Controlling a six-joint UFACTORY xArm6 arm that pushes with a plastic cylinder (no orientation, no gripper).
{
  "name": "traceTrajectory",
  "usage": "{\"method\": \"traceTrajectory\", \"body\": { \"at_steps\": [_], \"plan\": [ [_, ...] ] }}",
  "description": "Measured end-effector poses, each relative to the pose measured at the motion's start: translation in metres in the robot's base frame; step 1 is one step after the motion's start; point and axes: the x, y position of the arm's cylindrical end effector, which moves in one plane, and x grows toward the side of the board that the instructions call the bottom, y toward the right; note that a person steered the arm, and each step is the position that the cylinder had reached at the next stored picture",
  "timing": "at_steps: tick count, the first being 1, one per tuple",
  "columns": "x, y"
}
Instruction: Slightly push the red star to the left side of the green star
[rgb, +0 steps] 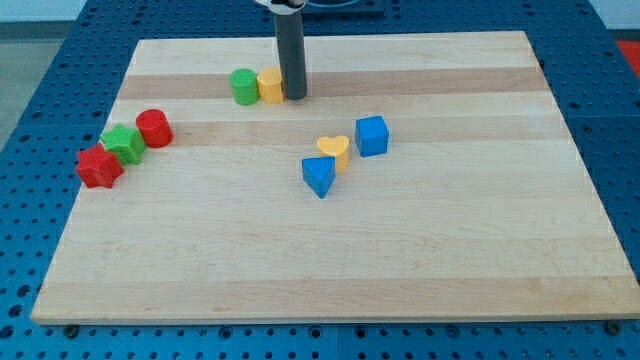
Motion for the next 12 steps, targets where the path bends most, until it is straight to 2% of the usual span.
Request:
{"method": "traceTrajectory", "body": {
  "at_steps": [3,4,5,6,8,10,11,12],
  "plan": [
    [0.088,-0.033],
    [0.127,-0.063],
    [0.163,-0.139],
    [0.162,-0.247],
    [0.156,-0.252],
    [0.120,-0.252],
    [0.119,-0.251],
    [0.136,-0.247]
  ]
}}
